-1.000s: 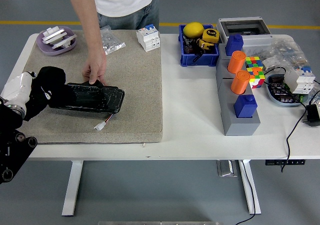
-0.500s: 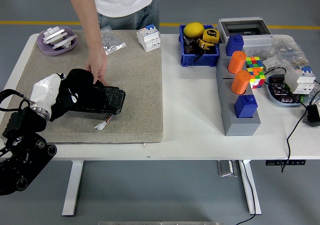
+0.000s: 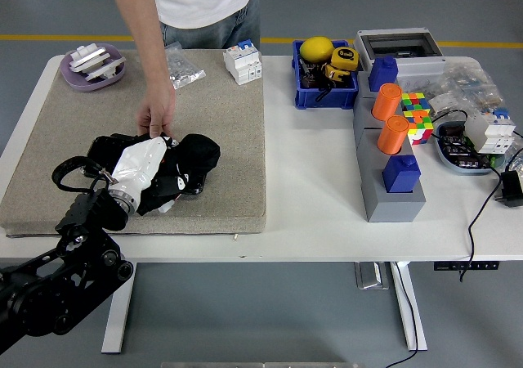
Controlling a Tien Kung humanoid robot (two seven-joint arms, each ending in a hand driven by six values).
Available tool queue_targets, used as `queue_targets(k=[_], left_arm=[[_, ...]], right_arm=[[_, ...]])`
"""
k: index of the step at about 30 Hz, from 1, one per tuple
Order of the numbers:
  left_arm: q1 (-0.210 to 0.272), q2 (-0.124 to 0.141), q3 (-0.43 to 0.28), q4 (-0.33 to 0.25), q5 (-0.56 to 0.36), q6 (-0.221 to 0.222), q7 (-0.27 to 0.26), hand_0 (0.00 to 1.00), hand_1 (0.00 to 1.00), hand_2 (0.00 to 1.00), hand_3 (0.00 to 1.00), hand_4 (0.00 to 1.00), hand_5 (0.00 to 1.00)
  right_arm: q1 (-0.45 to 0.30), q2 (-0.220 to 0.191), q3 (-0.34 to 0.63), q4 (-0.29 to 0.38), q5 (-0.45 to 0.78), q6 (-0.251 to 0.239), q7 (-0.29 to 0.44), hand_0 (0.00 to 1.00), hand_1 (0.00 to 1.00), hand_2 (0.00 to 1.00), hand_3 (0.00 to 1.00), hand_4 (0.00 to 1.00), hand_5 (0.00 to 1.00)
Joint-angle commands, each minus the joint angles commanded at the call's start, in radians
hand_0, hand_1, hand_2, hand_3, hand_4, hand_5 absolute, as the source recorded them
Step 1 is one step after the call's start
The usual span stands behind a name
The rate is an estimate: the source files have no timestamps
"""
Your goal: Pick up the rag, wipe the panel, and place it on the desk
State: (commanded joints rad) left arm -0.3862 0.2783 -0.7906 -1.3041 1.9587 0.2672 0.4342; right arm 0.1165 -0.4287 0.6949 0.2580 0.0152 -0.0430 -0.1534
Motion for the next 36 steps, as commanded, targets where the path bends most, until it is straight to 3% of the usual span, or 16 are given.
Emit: queue_targets(k=[8, 17, 36], left_arm=[[-0.005, 0.001, 0.009, -0.014, 0.005, 0.0, 0.007, 0.283, 0.403, 0.553, 0.471, 0.002, 0.002], [0.006, 0.003, -0.021, 0.02, 0.009, 0.004, 0.009, 0.287, 0.402, 0.553, 0.47, 0.002, 0.002], [0.03, 0.04, -0.185, 0.106, 0.057, -0.009, 0.033, 0.295, 0.407, 0.554, 0.479, 0.002, 0.002]], right_arm=[[0.001, 0.0, 0.001, 0.0, -0.001, 0.0, 0.002, 0.745, 0.632, 0.629, 0.562, 0.908, 0.421], [0.002, 0.0, 0.003, 0.001, -0.003, -0.001, 0.002, 0.748, 0.631, 0.629, 0.562, 0.908, 0.421], [0.001, -0.001, 0.003, 0.0, -0.003, 0.001, -0.001, 0.749, 0.631, 0.629, 0.562, 0.907, 0.419]])
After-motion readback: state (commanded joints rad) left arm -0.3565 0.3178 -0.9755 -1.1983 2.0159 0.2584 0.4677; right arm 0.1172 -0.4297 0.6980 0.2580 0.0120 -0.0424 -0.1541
